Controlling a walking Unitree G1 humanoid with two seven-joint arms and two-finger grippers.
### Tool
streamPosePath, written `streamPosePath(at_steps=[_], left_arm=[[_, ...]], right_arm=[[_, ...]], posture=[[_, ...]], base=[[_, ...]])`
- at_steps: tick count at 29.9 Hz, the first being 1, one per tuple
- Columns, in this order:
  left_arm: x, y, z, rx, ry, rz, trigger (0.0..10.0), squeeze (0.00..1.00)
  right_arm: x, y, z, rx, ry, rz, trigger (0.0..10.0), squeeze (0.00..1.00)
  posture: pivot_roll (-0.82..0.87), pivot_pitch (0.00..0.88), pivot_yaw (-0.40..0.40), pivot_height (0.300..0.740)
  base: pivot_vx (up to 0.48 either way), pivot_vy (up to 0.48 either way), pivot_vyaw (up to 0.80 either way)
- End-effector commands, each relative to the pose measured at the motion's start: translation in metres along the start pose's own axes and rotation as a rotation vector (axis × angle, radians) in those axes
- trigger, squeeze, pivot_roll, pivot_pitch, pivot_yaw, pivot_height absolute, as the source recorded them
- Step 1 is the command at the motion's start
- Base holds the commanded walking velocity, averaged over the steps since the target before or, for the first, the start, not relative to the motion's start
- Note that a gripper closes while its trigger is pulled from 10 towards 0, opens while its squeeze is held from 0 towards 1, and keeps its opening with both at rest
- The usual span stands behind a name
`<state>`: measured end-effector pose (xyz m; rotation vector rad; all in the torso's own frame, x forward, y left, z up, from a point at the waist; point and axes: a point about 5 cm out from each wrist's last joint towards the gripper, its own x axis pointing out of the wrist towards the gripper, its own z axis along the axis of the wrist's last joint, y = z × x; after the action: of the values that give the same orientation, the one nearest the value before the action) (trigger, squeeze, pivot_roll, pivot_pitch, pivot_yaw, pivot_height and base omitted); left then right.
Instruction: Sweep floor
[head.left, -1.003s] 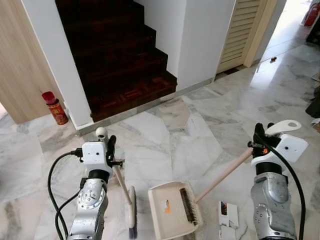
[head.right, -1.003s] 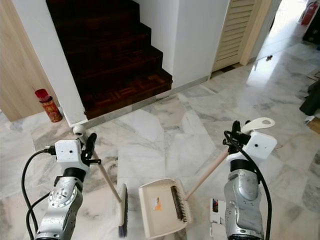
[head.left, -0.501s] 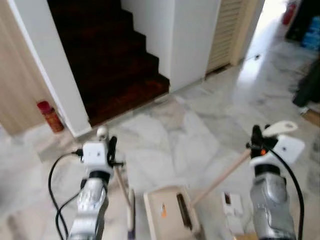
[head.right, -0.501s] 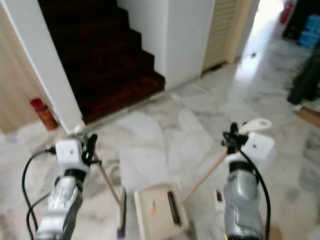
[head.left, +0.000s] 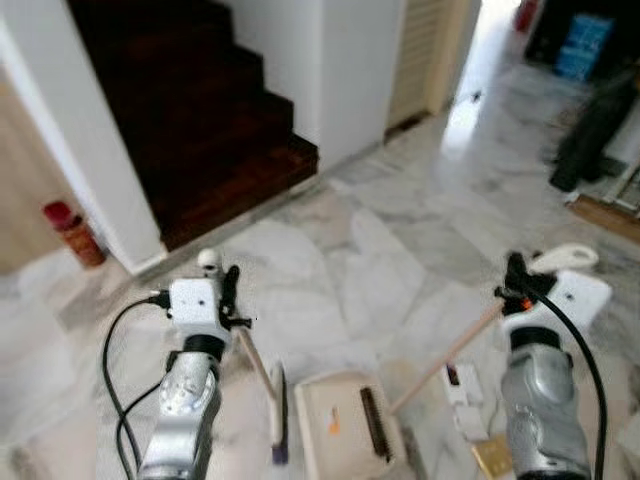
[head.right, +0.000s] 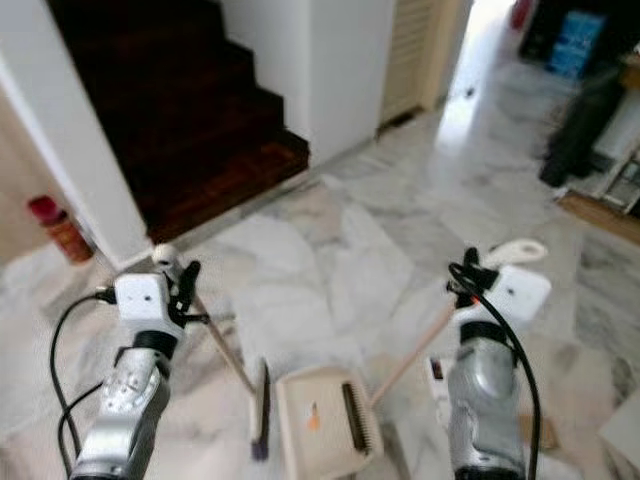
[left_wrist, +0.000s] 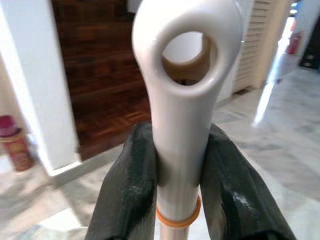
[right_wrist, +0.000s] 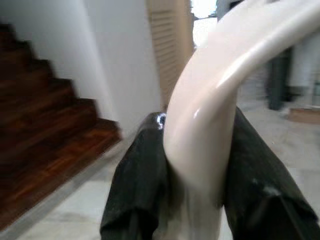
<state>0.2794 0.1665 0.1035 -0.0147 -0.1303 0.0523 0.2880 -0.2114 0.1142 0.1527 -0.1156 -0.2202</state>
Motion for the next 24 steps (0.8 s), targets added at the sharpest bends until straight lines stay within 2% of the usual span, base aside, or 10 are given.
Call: streamPosePath(at_steps=[1,24], left_arm=[[0.003,-0.003,0.0082,-0.009,-0.03,0.002,10.0,0.0],[0.0046,-0.0037,0.0121,-0.01,-0.039,-0.003,10.0,0.0]], right_arm=[[0.003,-0.0028,0.0121,0.032,-0.046,-0.009,10.0,0.0],[0.0062,0.0002,0.0151,0.017,-0.049,0.006,10.0,0.0]], posture=[[-0.06,0.0,-0.009,0.74],[-0.06,0.0,-0.014,0.74]], base=[[0.0,0.337,0.0],[0.0,0.337,0.0]])
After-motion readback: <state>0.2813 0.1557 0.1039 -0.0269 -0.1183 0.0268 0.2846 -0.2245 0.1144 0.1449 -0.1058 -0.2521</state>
